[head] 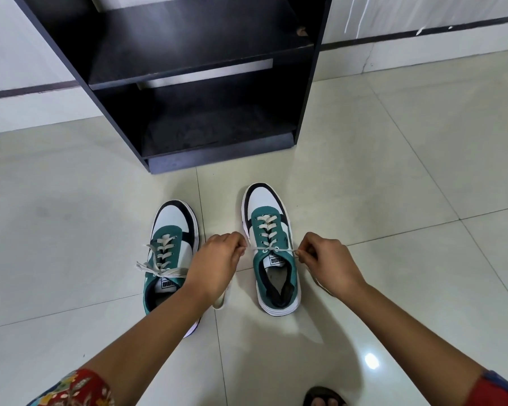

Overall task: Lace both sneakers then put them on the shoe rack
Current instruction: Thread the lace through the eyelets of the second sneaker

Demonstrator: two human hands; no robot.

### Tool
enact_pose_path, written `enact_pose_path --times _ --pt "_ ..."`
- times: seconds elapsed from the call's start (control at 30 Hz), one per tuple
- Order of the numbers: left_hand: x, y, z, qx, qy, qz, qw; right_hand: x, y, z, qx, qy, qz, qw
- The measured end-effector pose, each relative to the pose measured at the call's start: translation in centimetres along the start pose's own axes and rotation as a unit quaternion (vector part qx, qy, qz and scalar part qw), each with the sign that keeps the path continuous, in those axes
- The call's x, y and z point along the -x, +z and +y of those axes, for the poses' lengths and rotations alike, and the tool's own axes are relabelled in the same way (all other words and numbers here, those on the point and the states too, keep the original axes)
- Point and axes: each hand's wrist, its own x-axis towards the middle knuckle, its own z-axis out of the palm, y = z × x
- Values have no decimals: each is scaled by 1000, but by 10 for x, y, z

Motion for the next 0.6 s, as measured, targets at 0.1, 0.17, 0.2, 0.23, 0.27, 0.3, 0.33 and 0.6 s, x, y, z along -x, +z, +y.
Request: enact_pose_path --times 0.1,0.17,0.2,0.23,0.27,0.3,0.33,0.6 --pt "2 1 1 6 -10 -14 1000 1 3 2 8 5 -15 1000" --pt "1 0 0 36 -22 -23 999 0 3 1 11 0 -26 1000" --pt "0 -1 -1 41 -22 -35 998 -1 1 1 12 -4 -29 999" --pt "-1 -2 -2 38 -19 -50 998 -1 -1 -1 16 -11 -31 999" --pt "-2 -3 -2 37 -18 -62 997 -1 -4 -2 25 -20 -35 999" --pt "-3 -5 0 60 -32 -69 995 -1 -7 -3 36 -28 -41 998" --pt "-4 -7 4 122 -65 -72 988 -2 -8 -3 34 -31 -50 998" --pt "-14 -14 35 597 -279 -99 745 -12 8 -32 -481 39 -91 871"
